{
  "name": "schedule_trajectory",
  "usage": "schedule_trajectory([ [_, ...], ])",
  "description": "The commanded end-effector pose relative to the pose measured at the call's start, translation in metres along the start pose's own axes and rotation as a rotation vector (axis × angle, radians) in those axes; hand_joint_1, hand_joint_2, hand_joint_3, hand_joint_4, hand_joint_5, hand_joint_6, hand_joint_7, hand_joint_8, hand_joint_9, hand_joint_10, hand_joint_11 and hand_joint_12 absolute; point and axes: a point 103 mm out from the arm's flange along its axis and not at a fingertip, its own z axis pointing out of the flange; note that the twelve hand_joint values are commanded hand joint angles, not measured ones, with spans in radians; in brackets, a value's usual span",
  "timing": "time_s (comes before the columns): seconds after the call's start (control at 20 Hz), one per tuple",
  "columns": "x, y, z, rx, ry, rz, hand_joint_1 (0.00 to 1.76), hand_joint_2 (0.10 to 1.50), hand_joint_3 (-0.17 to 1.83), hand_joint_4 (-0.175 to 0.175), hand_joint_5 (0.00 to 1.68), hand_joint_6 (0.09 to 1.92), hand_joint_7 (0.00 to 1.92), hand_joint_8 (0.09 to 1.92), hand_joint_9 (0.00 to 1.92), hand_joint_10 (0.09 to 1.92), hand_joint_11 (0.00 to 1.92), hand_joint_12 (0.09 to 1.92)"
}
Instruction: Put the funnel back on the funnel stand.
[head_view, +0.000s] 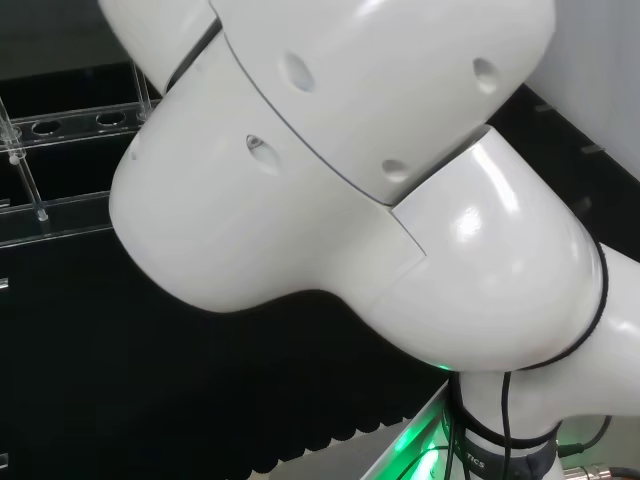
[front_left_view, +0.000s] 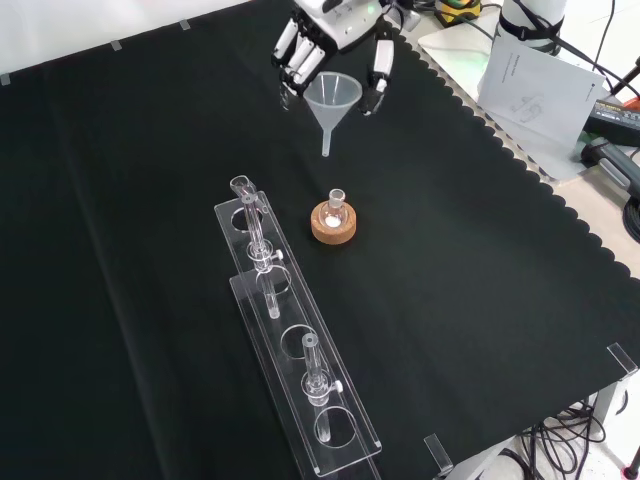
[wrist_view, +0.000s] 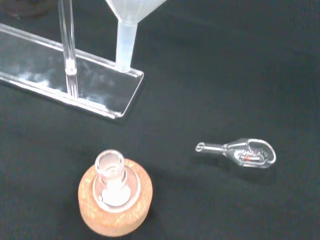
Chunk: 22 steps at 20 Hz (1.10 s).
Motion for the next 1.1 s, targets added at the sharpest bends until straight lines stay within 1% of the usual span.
schedule_trajectory([
  [0.05, -0.004, 0.006, -0.025, -0.021, -0.006, 0.0, 0.75, 0.81, 0.46, -0.008, 0.71, 0.6, 0.75, 0.71, 1.16, 0.48, 0.62, 1.25],
  [0.55, -0.004, 0.032, -0.054, -0.062, -0.021, -0.018, 0.75, 0.81, 0.47, -0.009, 0.71, 0.61, 0.75, 0.71, 1.17, 0.48, 0.62, 1.25],
  [0.9, -0.002, 0.06, -0.065, -0.065, -0.012, -0.034, 0.75, 0.81, 0.47, -0.01, 0.71, 0.62, 0.75, 0.71, 1.17, 0.48, 0.62, 1.25],
  [1.1, 0.0, 0.074, -0.069, -0.069, -0.018, -0.049, 0.75, 0.81, 0.47, -0.011, 0.7, 0.62, 0.75, 0.71, 1.17, 0.48, 0.62, 1.24],
])
